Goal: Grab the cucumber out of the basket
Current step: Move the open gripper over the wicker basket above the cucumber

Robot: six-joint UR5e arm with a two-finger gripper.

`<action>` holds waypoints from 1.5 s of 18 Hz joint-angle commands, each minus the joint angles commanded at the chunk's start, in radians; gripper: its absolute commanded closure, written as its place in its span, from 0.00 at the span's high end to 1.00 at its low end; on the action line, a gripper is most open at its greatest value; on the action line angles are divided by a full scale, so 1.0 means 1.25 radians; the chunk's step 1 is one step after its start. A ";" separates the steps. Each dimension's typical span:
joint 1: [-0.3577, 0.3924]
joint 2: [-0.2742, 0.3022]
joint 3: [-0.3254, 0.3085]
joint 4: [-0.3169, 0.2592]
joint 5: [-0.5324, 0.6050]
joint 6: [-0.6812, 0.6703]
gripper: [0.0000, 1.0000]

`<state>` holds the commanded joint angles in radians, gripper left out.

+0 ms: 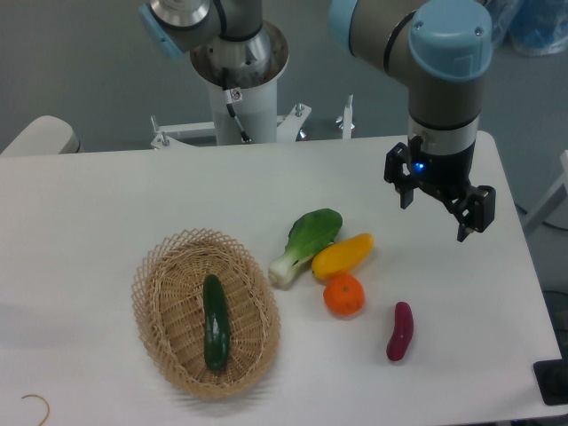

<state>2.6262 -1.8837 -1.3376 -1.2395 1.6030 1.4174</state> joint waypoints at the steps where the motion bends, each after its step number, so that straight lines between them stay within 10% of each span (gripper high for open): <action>1: -0.005 0.000 -0.004 0.001 0.001 0.000 1.00; 8: -0.066 0.002 -0.012 0.020 -0.018 -0.053 1.00; 16: -0.168 -0.010 -0.014 0.037 -0.075 -0.458 1.00; 27: -0.286 -0.039 -0.109 0.072 -0.068 -0.720 1.00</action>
<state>2.2689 -1.9327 -1.4740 -1.1492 1.5186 0.5171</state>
